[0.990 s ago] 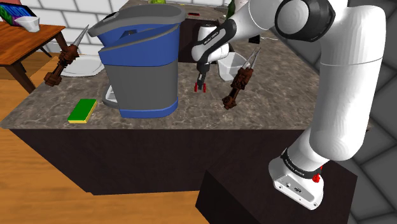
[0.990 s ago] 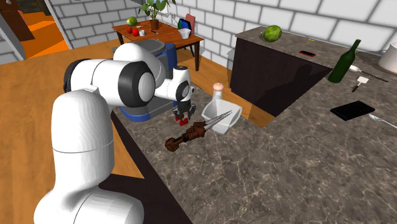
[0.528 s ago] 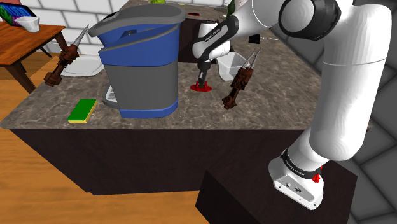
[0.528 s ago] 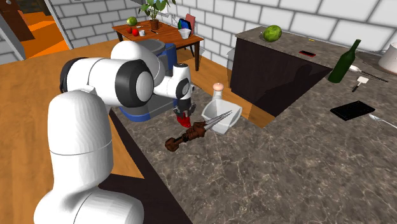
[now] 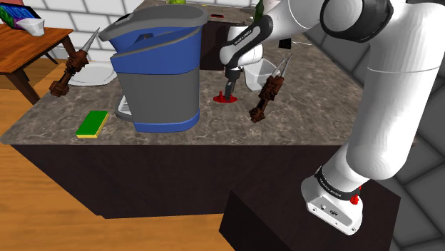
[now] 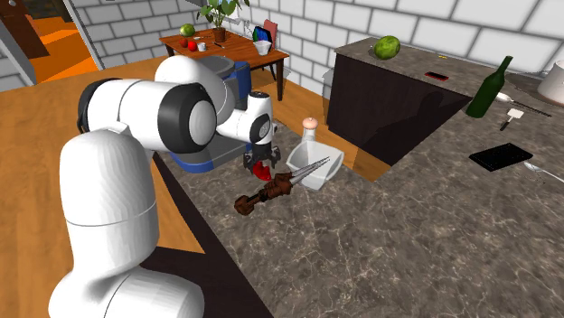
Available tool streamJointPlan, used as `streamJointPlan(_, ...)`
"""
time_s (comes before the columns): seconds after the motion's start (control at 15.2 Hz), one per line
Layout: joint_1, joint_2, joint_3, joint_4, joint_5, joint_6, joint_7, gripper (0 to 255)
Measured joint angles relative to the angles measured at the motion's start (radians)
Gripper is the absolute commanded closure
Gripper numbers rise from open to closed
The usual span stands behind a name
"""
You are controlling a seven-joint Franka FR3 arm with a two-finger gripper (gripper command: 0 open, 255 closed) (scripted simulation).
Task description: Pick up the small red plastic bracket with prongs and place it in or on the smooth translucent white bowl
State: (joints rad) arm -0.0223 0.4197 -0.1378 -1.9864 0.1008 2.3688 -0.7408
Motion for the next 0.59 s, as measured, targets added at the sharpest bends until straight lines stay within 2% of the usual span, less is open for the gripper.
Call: streamJointPlan(0.59, -0.003, 0.032, 0.005, -0.007, 0.008, 0.039, -0.006, 0)
